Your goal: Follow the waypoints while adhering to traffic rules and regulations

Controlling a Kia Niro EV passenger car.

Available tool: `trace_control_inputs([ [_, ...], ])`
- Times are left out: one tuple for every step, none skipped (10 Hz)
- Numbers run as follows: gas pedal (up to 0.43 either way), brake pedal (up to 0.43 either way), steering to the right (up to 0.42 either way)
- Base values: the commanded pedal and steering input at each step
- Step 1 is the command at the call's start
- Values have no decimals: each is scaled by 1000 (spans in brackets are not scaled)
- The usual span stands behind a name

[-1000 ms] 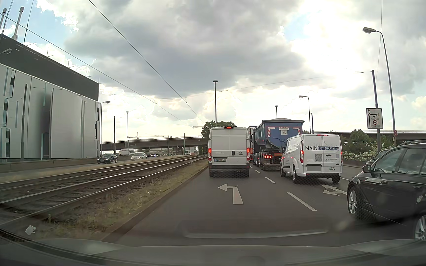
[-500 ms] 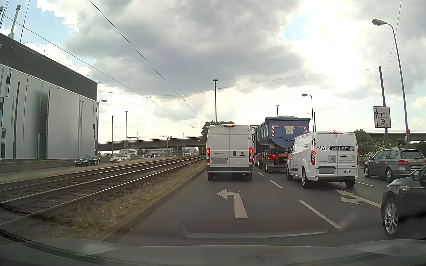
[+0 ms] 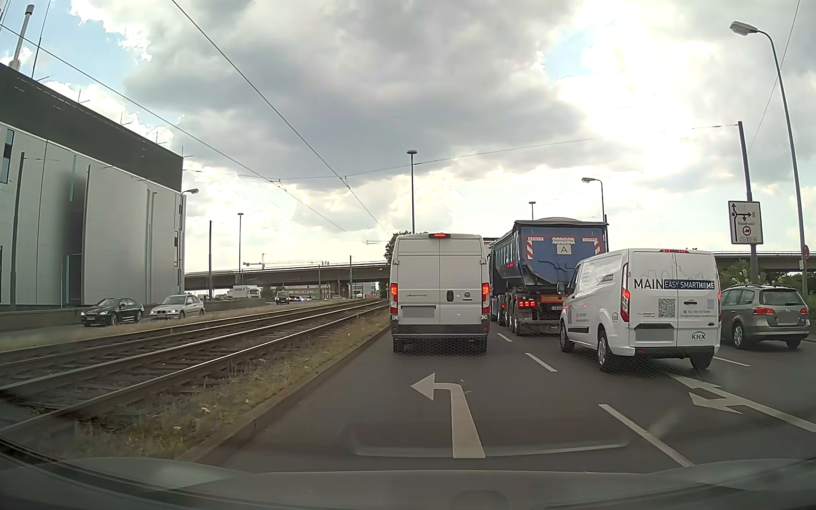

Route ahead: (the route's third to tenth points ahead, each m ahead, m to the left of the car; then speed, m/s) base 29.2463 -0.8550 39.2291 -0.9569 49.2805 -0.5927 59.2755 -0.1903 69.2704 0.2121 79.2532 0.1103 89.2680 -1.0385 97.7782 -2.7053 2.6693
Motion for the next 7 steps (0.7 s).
trace_control_inputs([
  [0,134,3],
  [0,134,3],
  [0,134,3],
  [0,134,3],
  [0,134,4],
  [0,134,4],
  [0,134,4],
])
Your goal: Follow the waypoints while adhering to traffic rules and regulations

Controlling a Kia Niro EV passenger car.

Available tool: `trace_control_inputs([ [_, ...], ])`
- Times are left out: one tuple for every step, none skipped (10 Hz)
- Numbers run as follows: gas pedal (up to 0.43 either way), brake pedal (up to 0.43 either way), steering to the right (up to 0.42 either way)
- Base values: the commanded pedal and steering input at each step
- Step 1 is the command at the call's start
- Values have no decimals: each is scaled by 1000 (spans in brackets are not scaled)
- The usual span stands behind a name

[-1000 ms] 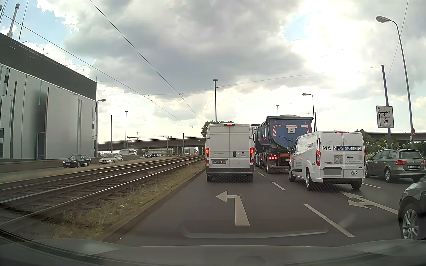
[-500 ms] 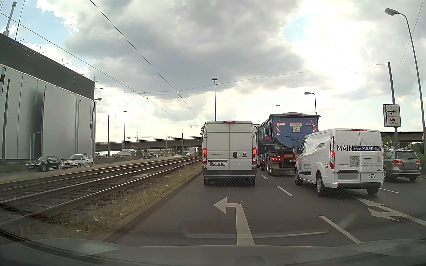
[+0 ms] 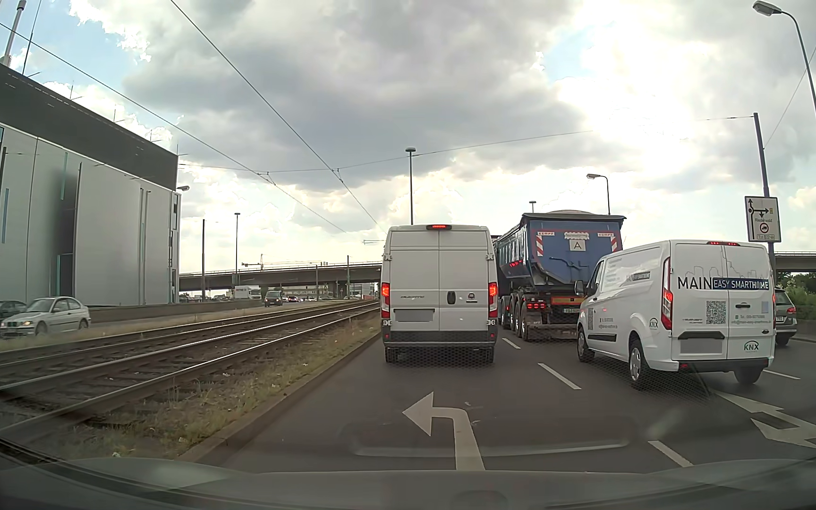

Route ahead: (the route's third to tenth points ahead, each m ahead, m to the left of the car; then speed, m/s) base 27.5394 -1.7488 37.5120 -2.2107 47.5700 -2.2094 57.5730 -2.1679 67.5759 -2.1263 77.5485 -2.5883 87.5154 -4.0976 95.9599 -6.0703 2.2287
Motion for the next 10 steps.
trace_control_inputs([
  [0,134,3],
  [0,134,0],
  [0,134,-1],
  [0,134,-1],
  [0,134,-1],
  [0,134,-4],
  [0,134,-9],
  [0,134,-10],
  [0,134,-10],
  [0,134,-10],
])
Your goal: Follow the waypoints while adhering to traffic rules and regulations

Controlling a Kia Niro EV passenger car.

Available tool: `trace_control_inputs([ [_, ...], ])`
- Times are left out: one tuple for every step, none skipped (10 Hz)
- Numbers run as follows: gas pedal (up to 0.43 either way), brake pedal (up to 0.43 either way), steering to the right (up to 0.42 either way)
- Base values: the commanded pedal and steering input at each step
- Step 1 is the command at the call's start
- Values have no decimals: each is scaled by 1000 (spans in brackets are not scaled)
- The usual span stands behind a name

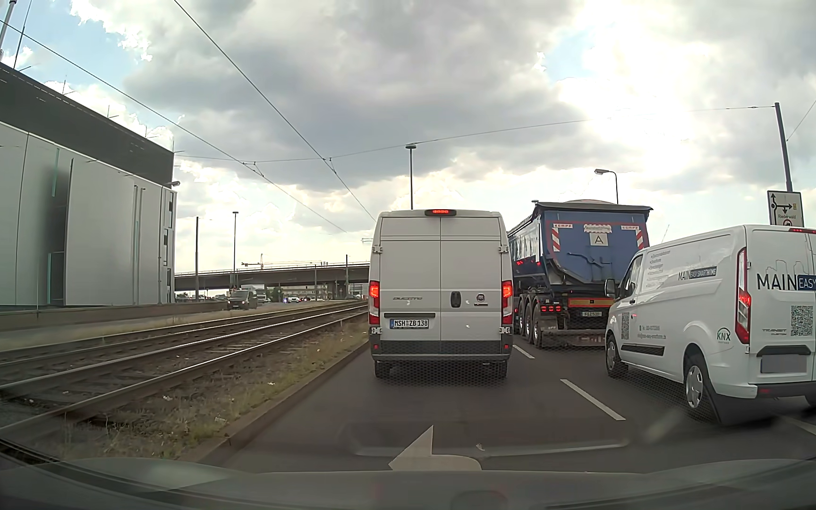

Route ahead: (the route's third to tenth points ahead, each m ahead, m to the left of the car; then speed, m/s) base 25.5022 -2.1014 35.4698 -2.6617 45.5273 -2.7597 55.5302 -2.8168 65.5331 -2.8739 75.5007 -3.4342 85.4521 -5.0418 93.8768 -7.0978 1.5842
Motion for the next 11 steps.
trace_control_inputs([
  [0,134,-10],
  [0,134,-10],
  [0,134,-9],
  [0,134,-7],
  [0,134,-6],
  [0,134,-6],
  [0,134,-6],
  [0,128,-6],
  [0,134,-6],
  [0,134,-6],
  [0,134,-6],
])
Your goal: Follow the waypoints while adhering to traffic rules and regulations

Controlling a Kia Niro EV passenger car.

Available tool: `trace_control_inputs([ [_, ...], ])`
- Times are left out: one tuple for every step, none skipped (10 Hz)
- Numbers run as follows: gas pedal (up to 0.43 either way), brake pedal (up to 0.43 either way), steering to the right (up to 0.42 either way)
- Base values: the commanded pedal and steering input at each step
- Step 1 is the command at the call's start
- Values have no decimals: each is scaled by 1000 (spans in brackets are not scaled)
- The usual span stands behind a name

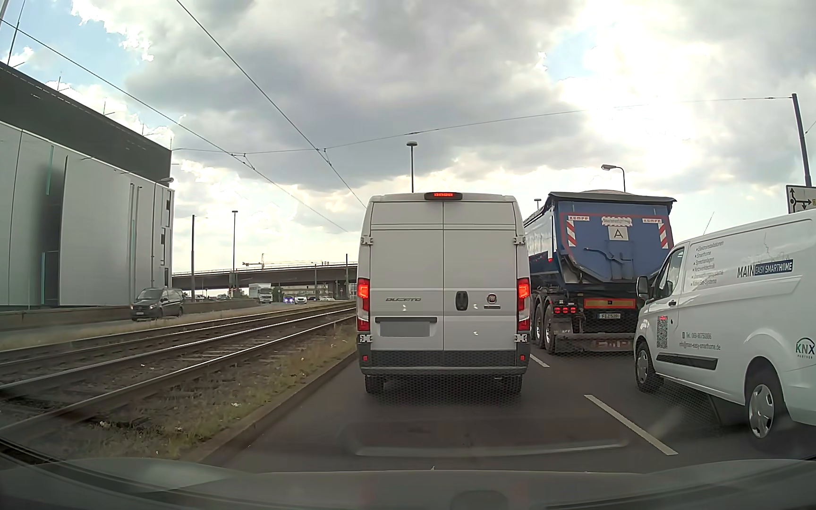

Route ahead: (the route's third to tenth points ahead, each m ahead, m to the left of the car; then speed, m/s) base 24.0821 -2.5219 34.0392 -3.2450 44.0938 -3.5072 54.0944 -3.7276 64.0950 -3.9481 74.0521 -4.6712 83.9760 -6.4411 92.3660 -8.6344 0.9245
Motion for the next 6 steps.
trace_control_inputs([
  [0,134,-6],
  [0,134,-5],
  [0,134,-5],
  [0,134,-5],
  [0,134,-5],
  [0,134,-5],
])
